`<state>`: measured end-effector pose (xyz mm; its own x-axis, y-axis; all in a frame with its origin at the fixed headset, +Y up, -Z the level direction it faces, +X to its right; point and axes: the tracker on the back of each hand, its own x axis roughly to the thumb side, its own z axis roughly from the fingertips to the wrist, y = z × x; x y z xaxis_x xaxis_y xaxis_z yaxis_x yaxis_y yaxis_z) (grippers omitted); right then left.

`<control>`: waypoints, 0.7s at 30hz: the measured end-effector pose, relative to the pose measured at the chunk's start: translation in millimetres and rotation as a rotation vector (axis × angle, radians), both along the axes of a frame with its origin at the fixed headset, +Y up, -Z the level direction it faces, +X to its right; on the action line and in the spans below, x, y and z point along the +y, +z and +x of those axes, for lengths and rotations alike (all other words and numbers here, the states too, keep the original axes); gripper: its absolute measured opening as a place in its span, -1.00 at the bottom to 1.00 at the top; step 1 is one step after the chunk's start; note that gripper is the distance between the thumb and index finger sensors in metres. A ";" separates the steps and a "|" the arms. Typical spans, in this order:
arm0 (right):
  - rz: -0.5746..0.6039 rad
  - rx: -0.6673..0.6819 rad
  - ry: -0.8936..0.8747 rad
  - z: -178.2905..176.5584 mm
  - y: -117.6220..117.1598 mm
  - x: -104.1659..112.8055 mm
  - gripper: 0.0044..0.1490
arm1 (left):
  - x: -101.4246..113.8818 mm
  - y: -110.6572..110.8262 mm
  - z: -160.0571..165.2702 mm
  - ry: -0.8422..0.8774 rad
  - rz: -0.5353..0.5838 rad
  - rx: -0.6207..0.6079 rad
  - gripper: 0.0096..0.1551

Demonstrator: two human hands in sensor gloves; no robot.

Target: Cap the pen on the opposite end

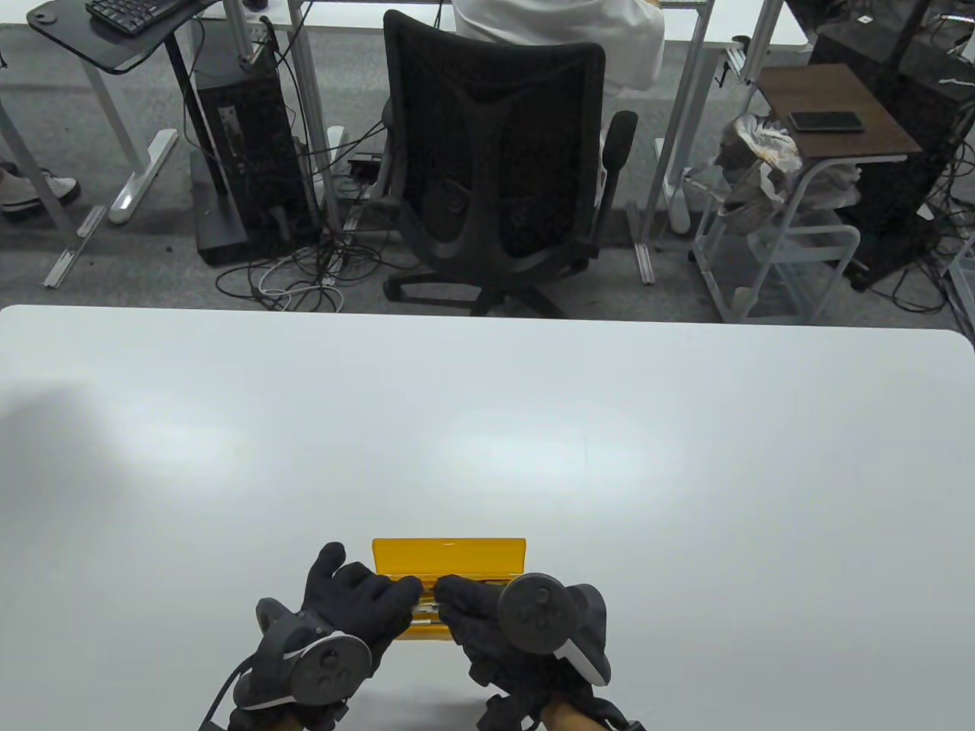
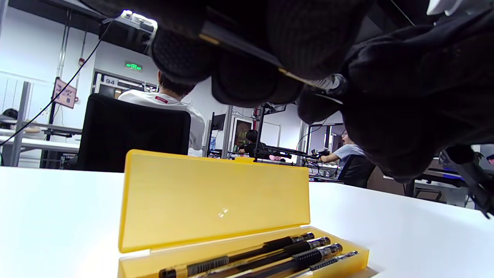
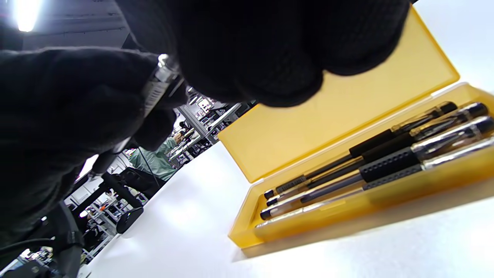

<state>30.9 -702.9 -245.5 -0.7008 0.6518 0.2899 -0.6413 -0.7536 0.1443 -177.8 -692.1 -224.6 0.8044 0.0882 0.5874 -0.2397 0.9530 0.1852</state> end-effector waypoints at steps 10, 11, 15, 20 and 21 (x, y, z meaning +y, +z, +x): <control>0.093 0.020 0.140 -11.0 10.6 8.2 -0.38 | 7.3 8.0 5.7 -0.053 0.091 -0.040 -0.51; 0.088 0.021 0.140 -11.0 10.3 7.8 -0.38 | 7.5 9.0 6.9 -0.059 0.098 -0.042 -0.51; 0.083 0.043 0.174 -13.1 10.7 8.4 -0.37 | 5.3 5.8 3.7 -0.044 0.086 -0.030 -0.51; 0.084 0.063 0.419 -28.7 11.6 3.6 -0.36 | 0.3 7.1 5.8 -0.117 0.099 -0.045 -0.51; 0.103 0.061 0.442 -28.3 10.7 2.3 -0.37 | -0.3 5.9 6.9 -0.140 0.107 -0.038 -0.50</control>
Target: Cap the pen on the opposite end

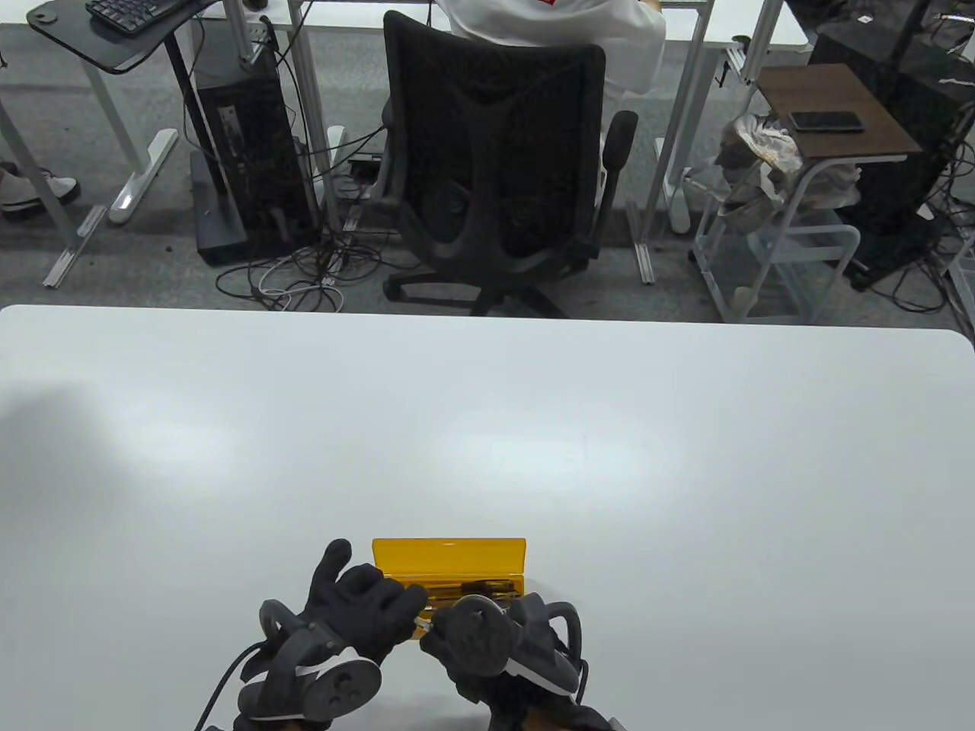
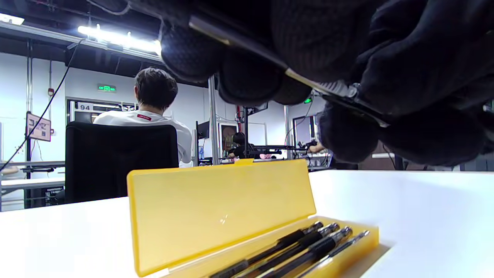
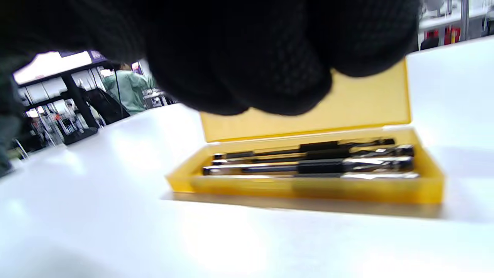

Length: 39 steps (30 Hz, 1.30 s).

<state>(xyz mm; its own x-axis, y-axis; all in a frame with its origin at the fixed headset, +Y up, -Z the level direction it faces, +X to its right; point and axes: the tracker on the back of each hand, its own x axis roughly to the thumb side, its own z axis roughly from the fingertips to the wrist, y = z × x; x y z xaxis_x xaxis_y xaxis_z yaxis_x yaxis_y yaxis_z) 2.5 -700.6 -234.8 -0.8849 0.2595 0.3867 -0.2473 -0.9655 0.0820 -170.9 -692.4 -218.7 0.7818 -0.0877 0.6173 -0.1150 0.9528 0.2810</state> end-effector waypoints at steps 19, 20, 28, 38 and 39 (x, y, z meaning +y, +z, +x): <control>-0.229 -0.048 -0.495 28.1 -15.9 -8.0 -0.39 | -39.3 -30.1 -56.2 1.343 -0.937 0.094 -0.31; -0.236 -0.032 -0.482 24.8 -15.6 -9.2 -0.39 | -35.6 -30.0 -54.8 1.288 -0.902 0.076 -0.32; -0.313 -0.002 -0.450 18.0 -12.4 -16.1 -0.39 | -22.9 -20.5 -43.3 1.155 -0.718 0.081 -0.44; -0.314 -0.117 -0.407 32.4 -19.3 -19.8 -0.36 | -2.2 -23.0 -79.5 1.046 -0.405 0.218 -0.45; -0.317 -0.123 -0.410 33.5 -19.5 -20.1 -0.36 | -1.3 -24.2 -86.1 1.029 -0.385 0.255 -0.45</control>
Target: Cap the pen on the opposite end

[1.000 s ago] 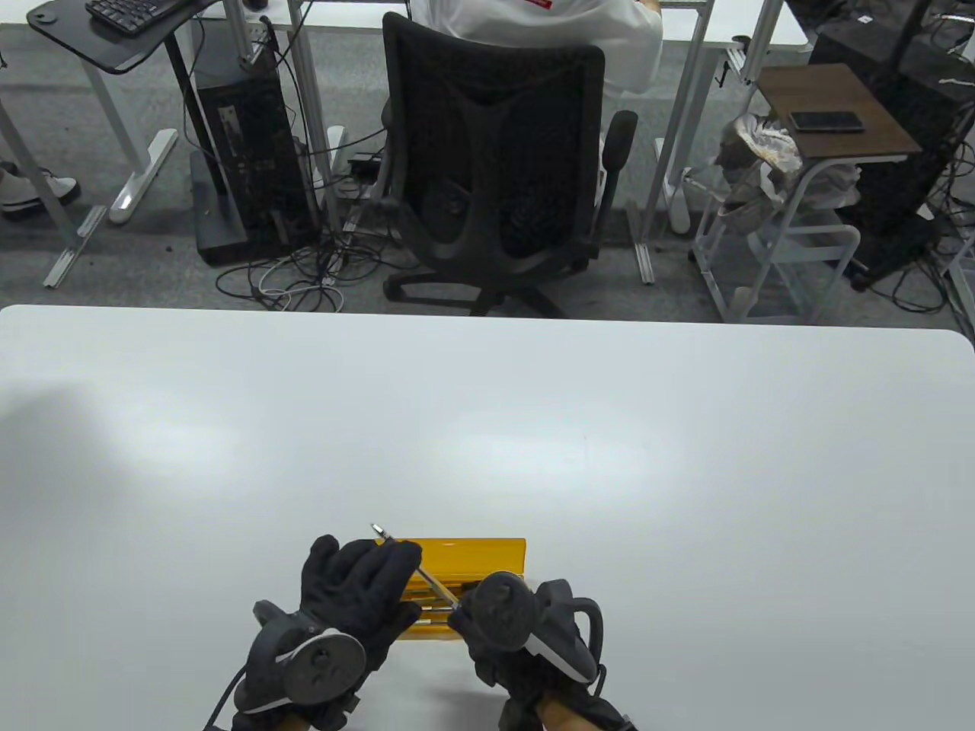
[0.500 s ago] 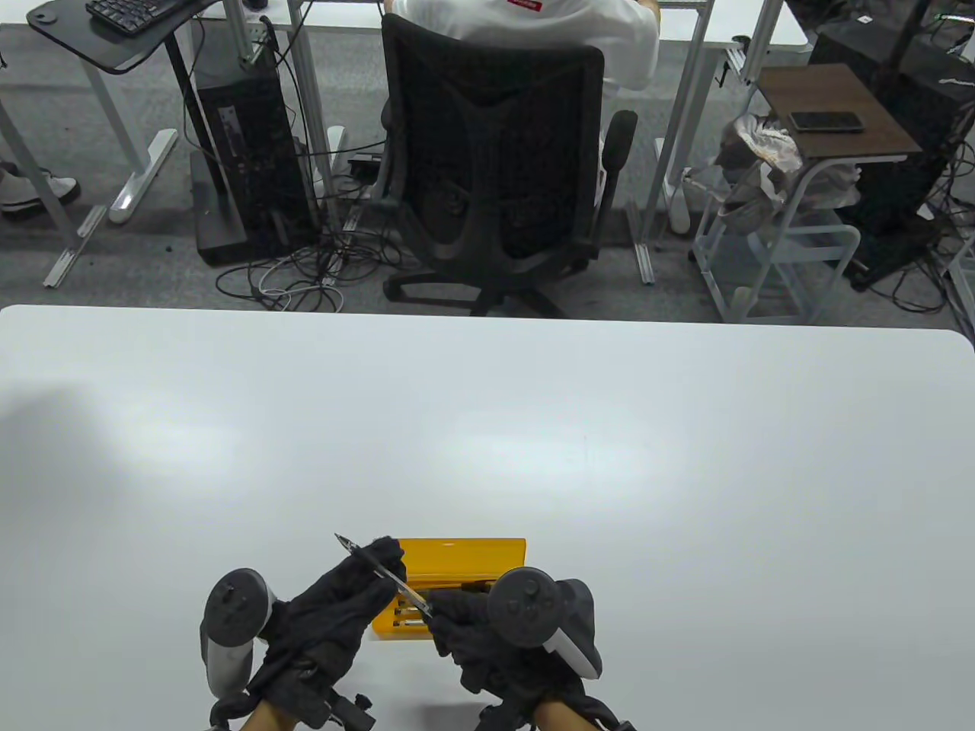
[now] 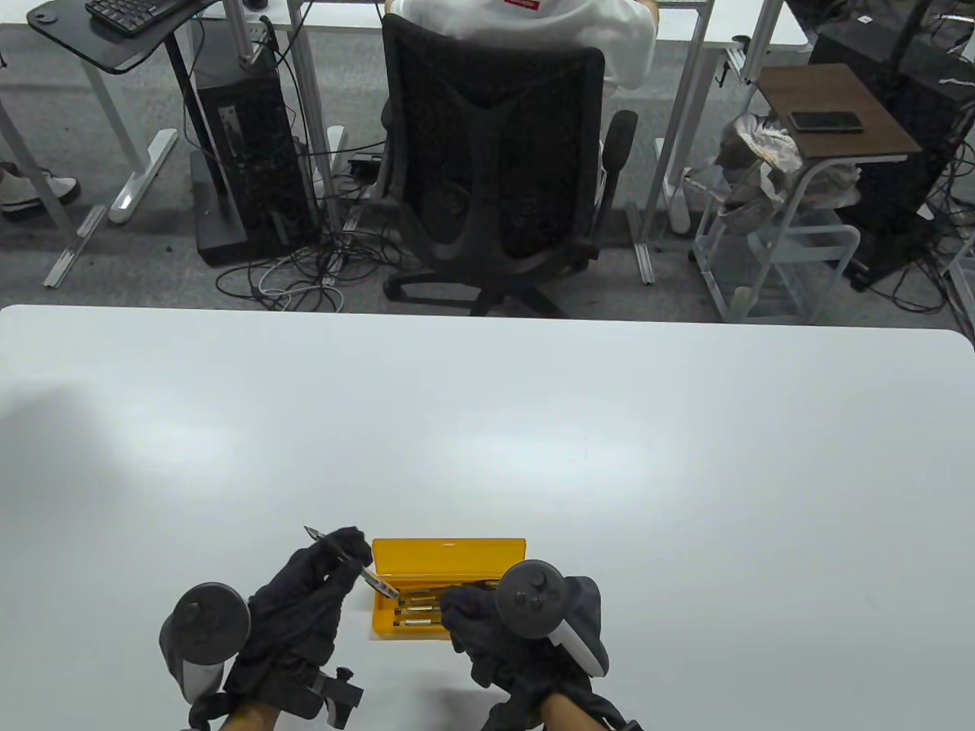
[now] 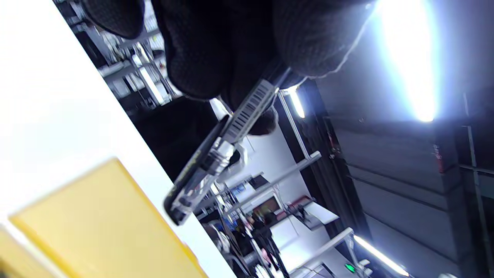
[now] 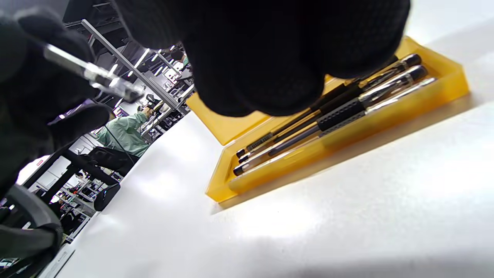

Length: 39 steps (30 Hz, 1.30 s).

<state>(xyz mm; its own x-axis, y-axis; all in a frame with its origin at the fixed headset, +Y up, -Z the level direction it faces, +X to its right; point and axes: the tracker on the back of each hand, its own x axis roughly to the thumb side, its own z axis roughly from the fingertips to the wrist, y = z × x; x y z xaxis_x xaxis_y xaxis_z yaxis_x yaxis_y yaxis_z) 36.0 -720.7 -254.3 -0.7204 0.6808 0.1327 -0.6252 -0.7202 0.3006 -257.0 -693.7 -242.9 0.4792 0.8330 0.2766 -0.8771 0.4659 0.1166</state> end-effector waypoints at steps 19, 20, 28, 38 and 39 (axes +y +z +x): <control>-0.003 0.002 0.064 1.2 -0.3 -3.7 -0.36 | -35.5 -34.5 -14.9 -0.950 -0.368 0.259 -0.39; -0.007 0.004 0.070 1.1 -0.5 -4.5 -0.36 | -38.7 -36.8 -14.3 -0.997 -0.385 0.263 -0.39; -0.017 0.021 0.082 -0.9 -0.8 -7.3 -0.36 | -55.8 -41.6 -12.2 -1.108 -0.449 0.256 -0.37; -0.022 0.021 0.077 -0.1 -1.9 -8.0 -0.36 | -67.9 -44.2 -2.9 -1.198 -0.470 0.231 -0.36; -0.022 0.021 0.080 0.0 -1.7 -8.1 -0.36 | -68.6 -44.5 -3.0 -1.200 -0.473 0.234 -0.36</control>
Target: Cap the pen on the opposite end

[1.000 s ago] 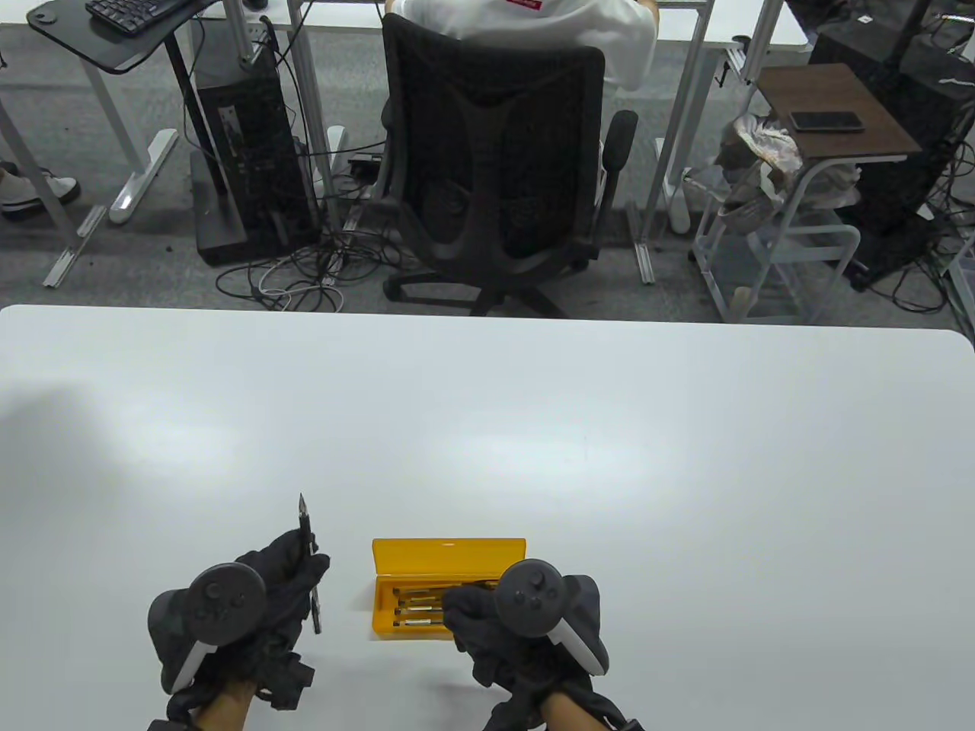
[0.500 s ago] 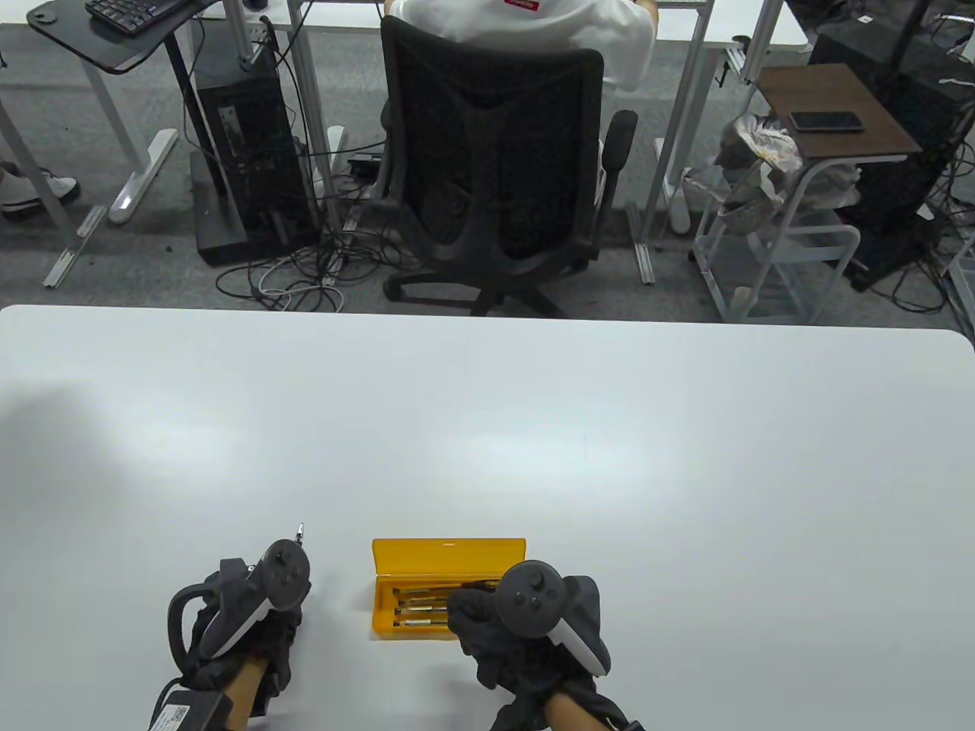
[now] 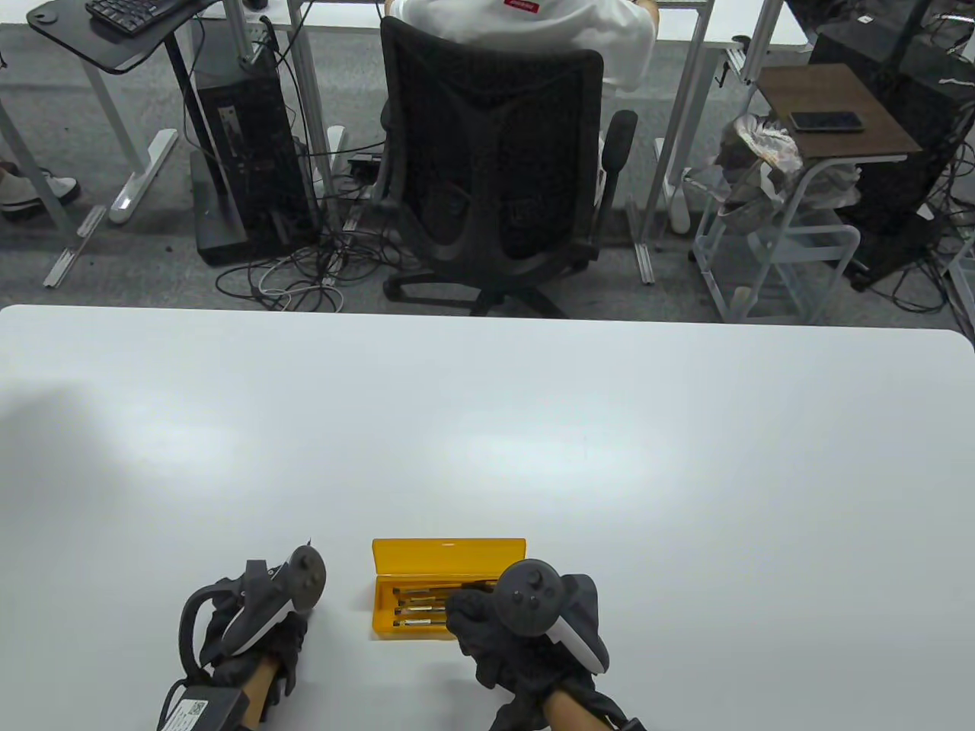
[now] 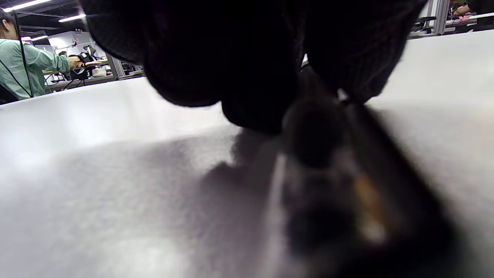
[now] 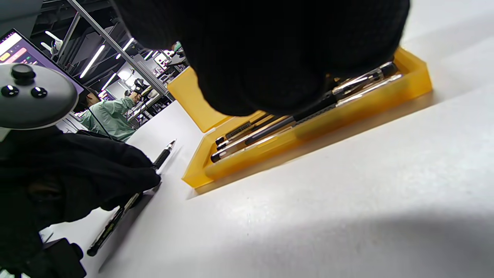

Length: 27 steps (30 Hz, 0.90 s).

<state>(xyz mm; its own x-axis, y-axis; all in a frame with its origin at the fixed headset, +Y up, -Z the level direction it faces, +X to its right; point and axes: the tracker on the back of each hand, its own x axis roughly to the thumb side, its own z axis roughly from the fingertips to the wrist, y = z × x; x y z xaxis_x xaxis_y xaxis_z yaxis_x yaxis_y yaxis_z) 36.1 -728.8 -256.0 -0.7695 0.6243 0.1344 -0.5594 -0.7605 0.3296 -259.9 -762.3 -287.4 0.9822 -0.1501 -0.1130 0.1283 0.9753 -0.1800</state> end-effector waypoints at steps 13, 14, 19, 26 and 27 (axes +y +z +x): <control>-0.009 0.010 0.007 -1.7 -1.1 -2.0 -0.36 | -0.9 2.2 2.7 -0.030 0.025 0.007 -0.36; -0.007 0.007 0.003 -1.1 -0.8 -1.4 -0.36 | -1.0 2.5 2.5 -0.027 0.022 0.010 -0.35; -0.008 -0.012 -0.012 2.7 -2.2 -0.2 -0.36 | -1.4 2.4 0.5 -0.002 0.014 0.019 -0.32; 0.010 -0.020 0.011 3.9 -2.0 3.1 -0.32 | 12.9 6.1 -1.7 0.079 0.005 0.045 -0.28; 0.038 -0.024 0.028 4.2 -1.7 6.0 -0.31 | 19.4 8.2 -0.5 0.103 0.034 0.039 -0.29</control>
<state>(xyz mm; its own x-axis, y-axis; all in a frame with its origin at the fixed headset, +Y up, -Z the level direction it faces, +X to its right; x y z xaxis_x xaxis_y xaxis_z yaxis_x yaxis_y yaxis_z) 40.3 -722.7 -257.7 -0.7901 0.5969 0.1393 -0.5447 -0.7880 0.2870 -260.4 -742.9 -279.2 0.9869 -0.0442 -0.1553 0.0208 0.9886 -0.1493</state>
